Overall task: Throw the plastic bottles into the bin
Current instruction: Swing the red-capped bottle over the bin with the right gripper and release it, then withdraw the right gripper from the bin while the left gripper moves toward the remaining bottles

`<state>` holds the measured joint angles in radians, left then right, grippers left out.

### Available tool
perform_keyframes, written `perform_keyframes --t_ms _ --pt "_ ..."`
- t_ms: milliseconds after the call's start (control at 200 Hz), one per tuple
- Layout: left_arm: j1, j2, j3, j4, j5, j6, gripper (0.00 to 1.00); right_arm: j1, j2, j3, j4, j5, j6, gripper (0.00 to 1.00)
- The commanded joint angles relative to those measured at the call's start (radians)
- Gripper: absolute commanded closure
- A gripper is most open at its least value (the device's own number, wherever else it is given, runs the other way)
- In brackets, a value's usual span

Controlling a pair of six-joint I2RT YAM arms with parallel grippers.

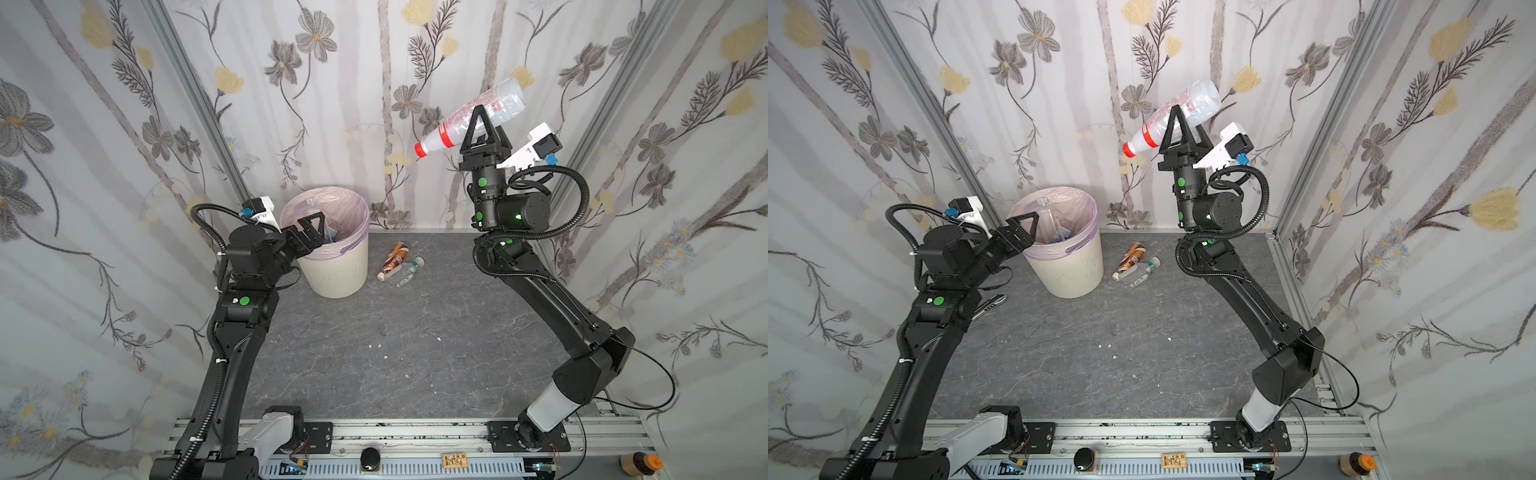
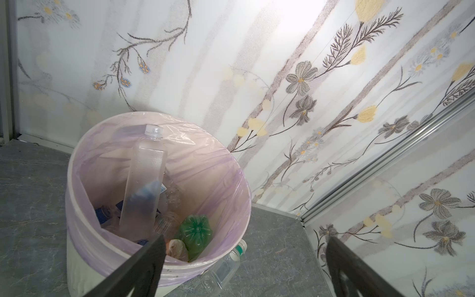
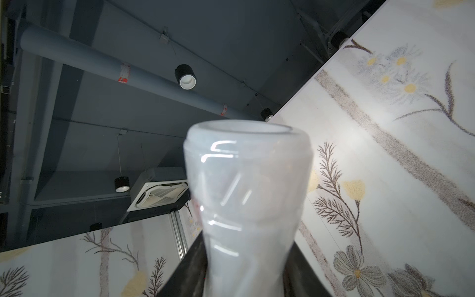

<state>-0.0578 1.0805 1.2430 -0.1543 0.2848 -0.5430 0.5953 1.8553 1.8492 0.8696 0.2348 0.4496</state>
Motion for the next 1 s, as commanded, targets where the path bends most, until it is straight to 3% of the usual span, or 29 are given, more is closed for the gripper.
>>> perform_keyframes --t_ms 0,130,205,400,814,994 --pt "0.006 -0.002 -0.002 0.01 0.01 -0.016 0.0 0.018 0.1 0.111 -0.06 0.011 -0.002 0.57" --pt "0.007 -0.004 -0.014 0.01 0.002 -0.012 0.0 0.054 0.337 0.347 -0.233 -0.058 0.073 0.54" --pt "0.009 -0.003 -0.024 0.012 0.001 -0.012 0.0 0.083 0.487 0.504 -0.363 -0.112 0.118 0.48" --pt "0.009 -0.024 -0.046 0.01 -0.008 0.004 0.0 0.159 0.624 0.561 -0.461 -0.142 0.123 0.01" --pt "0.009 -0.029 -0.061 0.012 -0.009 -0.001 0.0 0.13 0.478 0.544 -0.574 -0.106 0.042 0.0" --pt "-0.004 -0.033 -0.06 0.012 -0.012 -0.006 0.0 0.107 0.37 0.409 -0.601 -0.098 0.04 0.0"
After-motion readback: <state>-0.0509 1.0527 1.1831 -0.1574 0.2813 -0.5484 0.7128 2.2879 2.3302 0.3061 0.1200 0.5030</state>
